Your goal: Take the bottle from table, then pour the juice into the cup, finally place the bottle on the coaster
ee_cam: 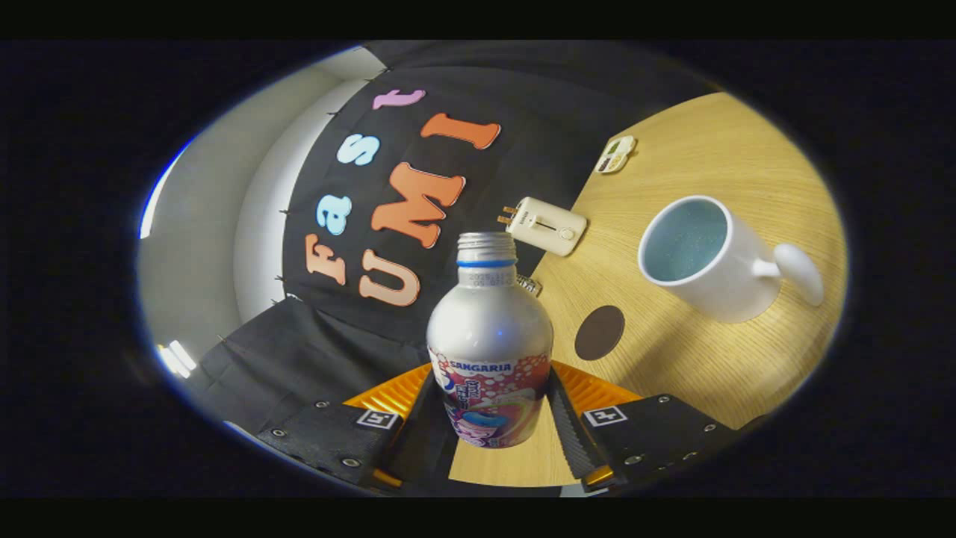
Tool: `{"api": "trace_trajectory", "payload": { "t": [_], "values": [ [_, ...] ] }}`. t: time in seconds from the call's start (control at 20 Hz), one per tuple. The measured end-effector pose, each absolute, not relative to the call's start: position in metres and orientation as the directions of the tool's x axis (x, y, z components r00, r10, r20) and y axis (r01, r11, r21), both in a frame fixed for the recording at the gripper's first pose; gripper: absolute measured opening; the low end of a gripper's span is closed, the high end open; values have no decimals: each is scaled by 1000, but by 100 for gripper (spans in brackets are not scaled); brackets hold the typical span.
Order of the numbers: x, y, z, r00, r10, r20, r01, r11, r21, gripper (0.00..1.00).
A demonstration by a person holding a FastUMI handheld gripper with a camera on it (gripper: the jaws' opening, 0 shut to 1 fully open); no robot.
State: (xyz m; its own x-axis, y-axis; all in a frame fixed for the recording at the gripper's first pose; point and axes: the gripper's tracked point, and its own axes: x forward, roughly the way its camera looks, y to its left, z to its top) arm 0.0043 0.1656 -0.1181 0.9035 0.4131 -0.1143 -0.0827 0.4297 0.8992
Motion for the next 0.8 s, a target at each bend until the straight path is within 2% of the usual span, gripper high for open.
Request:
{"api": "trace_trajectory", "payload": {
  "t": [0.8],
  "values": [
    [8, 153, -107, 901, 427, -68, 38, 77, 996, 74]
  ]
}}
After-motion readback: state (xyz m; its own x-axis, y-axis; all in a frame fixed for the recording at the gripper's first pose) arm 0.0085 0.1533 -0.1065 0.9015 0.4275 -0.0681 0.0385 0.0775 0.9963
